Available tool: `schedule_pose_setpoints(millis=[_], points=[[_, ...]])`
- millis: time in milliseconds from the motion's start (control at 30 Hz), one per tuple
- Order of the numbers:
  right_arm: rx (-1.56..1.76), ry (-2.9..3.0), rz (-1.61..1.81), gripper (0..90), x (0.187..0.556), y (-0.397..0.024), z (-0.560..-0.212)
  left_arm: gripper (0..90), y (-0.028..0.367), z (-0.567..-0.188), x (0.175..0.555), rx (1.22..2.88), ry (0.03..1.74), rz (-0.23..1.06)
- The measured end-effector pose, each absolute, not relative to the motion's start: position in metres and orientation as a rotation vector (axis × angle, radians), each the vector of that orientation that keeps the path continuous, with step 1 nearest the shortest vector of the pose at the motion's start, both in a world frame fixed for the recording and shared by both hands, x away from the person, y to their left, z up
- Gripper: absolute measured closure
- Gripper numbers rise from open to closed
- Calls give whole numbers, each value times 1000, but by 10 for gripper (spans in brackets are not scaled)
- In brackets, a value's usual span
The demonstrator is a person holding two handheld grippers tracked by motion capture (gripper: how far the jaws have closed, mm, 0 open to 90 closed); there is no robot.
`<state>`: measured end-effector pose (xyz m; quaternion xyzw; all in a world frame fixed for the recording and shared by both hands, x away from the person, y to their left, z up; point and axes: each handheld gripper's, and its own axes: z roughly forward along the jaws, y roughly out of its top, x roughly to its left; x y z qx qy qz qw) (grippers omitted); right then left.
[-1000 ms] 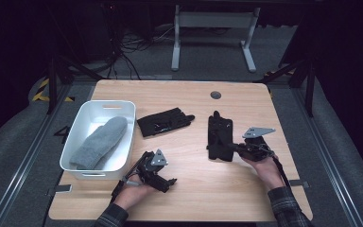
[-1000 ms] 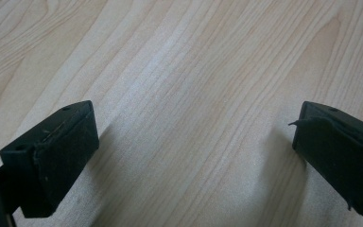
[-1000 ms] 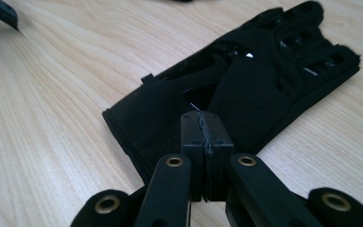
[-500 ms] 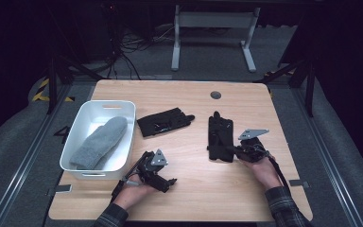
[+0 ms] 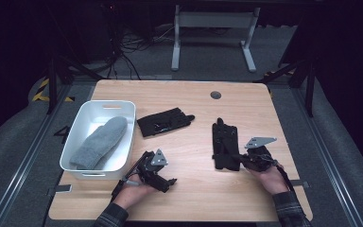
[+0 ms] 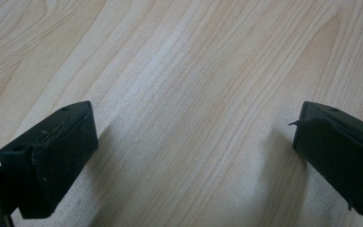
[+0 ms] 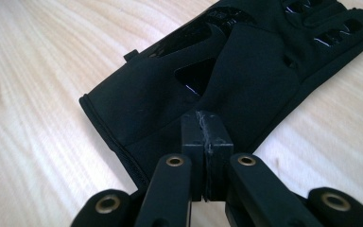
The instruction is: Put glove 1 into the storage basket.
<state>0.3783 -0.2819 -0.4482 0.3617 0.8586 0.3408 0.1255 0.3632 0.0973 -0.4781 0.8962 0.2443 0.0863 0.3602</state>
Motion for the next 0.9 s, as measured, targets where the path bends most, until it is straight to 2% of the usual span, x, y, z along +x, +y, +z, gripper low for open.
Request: schedule_pose_setpoints(millis=[900], points=[[1056,2540,1013,898,315,-314,-448,11,97,-478,363,2310,630,222]])
